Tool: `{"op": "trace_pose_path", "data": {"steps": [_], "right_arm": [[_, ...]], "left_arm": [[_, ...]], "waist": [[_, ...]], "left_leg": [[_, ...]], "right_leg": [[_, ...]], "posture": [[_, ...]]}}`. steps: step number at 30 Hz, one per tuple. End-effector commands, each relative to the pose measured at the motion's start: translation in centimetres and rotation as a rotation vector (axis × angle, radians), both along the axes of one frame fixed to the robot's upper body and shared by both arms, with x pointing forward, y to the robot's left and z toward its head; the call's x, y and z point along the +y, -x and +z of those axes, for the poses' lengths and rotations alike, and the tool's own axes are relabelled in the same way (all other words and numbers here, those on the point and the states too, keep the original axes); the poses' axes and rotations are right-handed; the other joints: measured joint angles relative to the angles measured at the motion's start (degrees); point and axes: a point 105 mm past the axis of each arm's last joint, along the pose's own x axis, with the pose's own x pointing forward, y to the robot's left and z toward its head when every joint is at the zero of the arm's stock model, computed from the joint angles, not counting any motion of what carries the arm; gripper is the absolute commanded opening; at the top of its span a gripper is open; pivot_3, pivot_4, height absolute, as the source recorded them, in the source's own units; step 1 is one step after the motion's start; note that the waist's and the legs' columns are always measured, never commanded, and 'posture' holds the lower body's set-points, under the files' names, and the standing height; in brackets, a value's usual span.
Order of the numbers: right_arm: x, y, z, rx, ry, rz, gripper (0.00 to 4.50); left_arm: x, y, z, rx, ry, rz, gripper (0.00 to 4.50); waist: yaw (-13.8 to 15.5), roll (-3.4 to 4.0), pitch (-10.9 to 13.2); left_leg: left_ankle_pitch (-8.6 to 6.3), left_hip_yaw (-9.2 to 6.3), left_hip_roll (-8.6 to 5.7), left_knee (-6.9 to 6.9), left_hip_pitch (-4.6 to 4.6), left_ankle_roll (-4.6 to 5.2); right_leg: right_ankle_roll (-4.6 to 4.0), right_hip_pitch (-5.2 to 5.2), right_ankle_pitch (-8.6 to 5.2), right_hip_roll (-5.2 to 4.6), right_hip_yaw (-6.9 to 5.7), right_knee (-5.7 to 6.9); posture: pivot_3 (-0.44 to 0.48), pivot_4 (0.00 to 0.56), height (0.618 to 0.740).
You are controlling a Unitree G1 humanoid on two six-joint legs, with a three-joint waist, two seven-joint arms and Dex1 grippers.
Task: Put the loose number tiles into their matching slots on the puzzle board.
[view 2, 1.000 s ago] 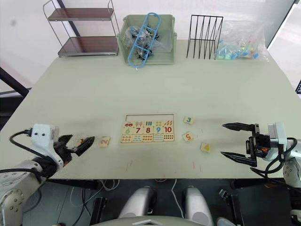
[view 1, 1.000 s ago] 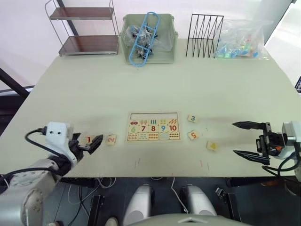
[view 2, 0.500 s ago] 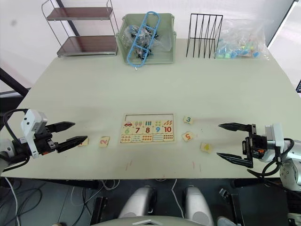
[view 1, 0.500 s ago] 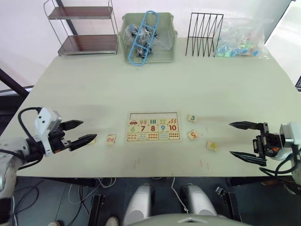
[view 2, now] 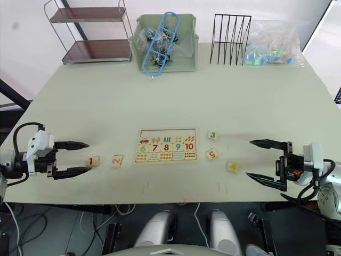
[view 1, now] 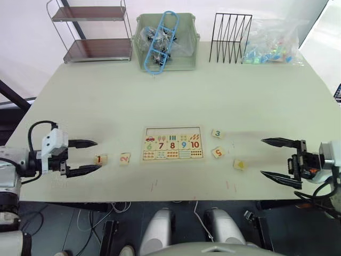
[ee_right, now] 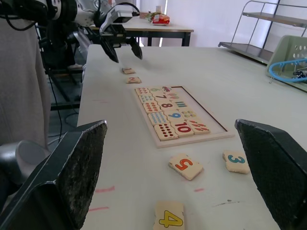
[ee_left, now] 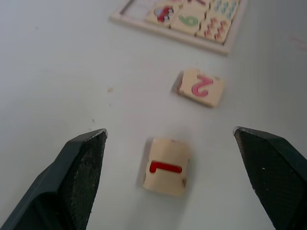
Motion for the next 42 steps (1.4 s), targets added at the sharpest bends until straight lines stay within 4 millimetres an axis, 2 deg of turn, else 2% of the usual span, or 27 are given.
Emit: {"op": "trace_pose_path", "data": {"steps": [1, 16, 19, 22, 23, 24, 37, 38, 42], "right_arm": [[-0.4, 0.2, 0.8, -0.048, 0.003, -0.008, 4.5], [-1.2, 0.4, 1.1, -0.054, 0.026, -0.012, 4.5], [-1.2, 0.4, 1.2, -0.054, 0.028, -0.016, 4.5], [-1.2, 0.3, 1.2, -0.052, 0.029, -0.017, 4.5], [-1.2, 0.3, 1.3, -0.052, 0.03, -0.017, 4.5], [-1.2, 0.3, 1.3, -0.051, 0.03, -0.017, 4.5], [-1.2, 0.2, 1.2, -0.048, 0.023, -0.015, 4.5], [-1.2, 0.2, 1.2, -0.048, 0.022, -0.015, 4.5], [-1.2, 0.3, 1.0, -0.047, 0.019, -0.017, 4.5]], "left_arm": [[0.3, 0.7, -0.3, 0.026, -0.068, -0.08, 4.48], [0.9, 0.7, -2.1, 0.038, -0.124, -0.106, 4.48], [0.7, 0.7, -2.2, 0.036, -0.113, -0.109, 3.68], [0.5, 0.6, -2.2, 0.031, -0.11, -0.114, 2.13], [0.5, 0.6, -2.2, 0.029, -0.11, -0.115, 1.91], [0.5, 0.6, -2.3, 0.029, -0.111, -0.114, 1.19], [0.6, 0.8, -2.5, 0.031, -0.114, -0.112, 1.12], [0.6, 0.7, -2.5, 0.032, -0.11, -0.11, 0.94], [0.8, 0.7, -2.1, 0.02, -0.109, -0.1, 0.94]], "waist": [[0.0, 0.0, 0.0], [0.0, 0.01, 0.0], [0.0, 0.01, 0.0], [0.0, 0.01, 0.0], [0.0, 0.01, 0.0], [0.0, 0.01, 0.0], [0.0, 0.01, 0.0], [0.0, 0.01, 0.0], [0.0, 0.01, 0.0]], "left_leg": [[0.0, 0.0, 0.0, 0.0, 0.0, 0.0], [0.0, 0.03, -0.01, 0.08, 0.01, 0.01], [0.0, 0.04, -0.01, 0.08, 0.01, 0.01], [0.0, 0.03, -0.01, 0.08, 0.01, 0.01], [0.0, 0.03, -0.01, 0.08, 0.01, 0.01], [0.0, 0.04, -0.01, 0.08, 0.01, 0.01], [0.01, 0.25, 0.0, 0.09, 0.03, 0.01], [0.01, 0.26, 0.0, 0.08, 0.03, 0.01], [0.01, 0.26, 0.0, 0.09, 0.03, 0.01]], "right_leg": [[0.0, 0.0, 0.0, 0.0, 0.0, 0.01], [0.01, 0.0, 0.0, 0.11, -0.01, 0.11], [0.01, 0.0, 0.0, 0.11, -0.01, 0.11], [0.02, 0.0, 0.0, 0.11, 0.0, 0.11], [0.02, 0.0, 0.0, 0.11, -0.01, 0.11], [0.02, 0.0, 0.0, 0.11, -0.01, 0.11], [0.01, 0.0, 0.0, 0.12, 0.0, 0.13], [0.01, 0.0, 0.0, 0.12, 0.0, 0.13], [0.02, 0.0, 0.0, 0.12, 0.0, 0.13]], "posture": [[0.0, 0.15, 0.739], [0.0, 0.15, 0.739], [0.0, 0.15, 0.739], [0.0, 0.15, 0.739], [0.0, 0.15, 0.739], [0.0, 0.15, 0.739], [0.0, 0.15, 0.739], [0.0, 0.15, 0.739], [0.0, 0.15, 0.739]]}}
